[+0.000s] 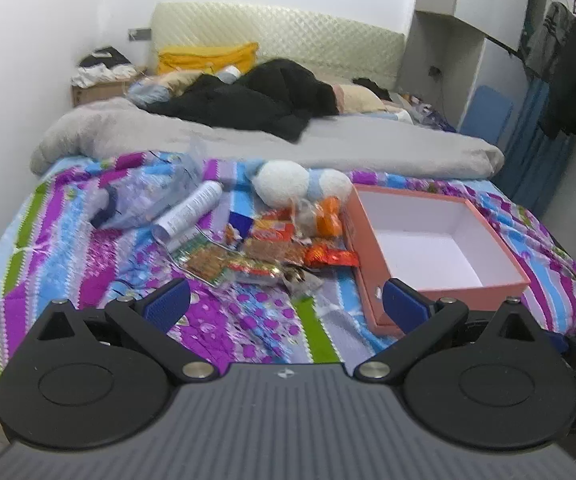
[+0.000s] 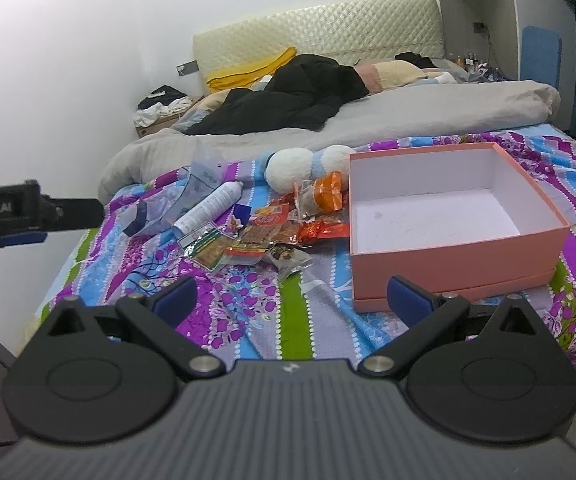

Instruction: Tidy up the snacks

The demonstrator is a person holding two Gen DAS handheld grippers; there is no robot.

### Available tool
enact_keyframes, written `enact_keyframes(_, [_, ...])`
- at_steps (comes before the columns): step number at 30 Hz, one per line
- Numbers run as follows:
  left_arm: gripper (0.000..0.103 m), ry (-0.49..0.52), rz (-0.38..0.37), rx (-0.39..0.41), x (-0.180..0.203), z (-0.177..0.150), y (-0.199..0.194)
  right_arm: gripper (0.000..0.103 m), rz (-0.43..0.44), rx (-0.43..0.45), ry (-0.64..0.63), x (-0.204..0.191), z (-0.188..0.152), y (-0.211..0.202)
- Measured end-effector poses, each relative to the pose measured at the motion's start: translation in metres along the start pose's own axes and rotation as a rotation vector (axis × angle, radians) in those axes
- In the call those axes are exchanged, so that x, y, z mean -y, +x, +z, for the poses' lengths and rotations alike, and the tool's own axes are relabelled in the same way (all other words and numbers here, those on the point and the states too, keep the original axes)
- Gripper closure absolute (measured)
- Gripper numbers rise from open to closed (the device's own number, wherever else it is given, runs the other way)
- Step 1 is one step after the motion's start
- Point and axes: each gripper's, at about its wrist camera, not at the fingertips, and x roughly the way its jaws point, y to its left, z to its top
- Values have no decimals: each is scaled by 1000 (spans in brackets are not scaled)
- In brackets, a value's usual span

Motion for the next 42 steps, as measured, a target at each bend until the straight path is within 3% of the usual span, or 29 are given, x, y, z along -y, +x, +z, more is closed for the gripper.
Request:
enact_keyframes(12, [0,-32,-58,-20,-2,-10,10,0,-7,-19,9,2,-8,4])
enact_keyframes(25, [0,-55,-56,-45,-14,-12,32,5,41,-23,11,1,-13,14])
enact_keyframes(42, [0,-56,-36,-83,-37,7,107,4,28,-110,-109,-5,-4,84])
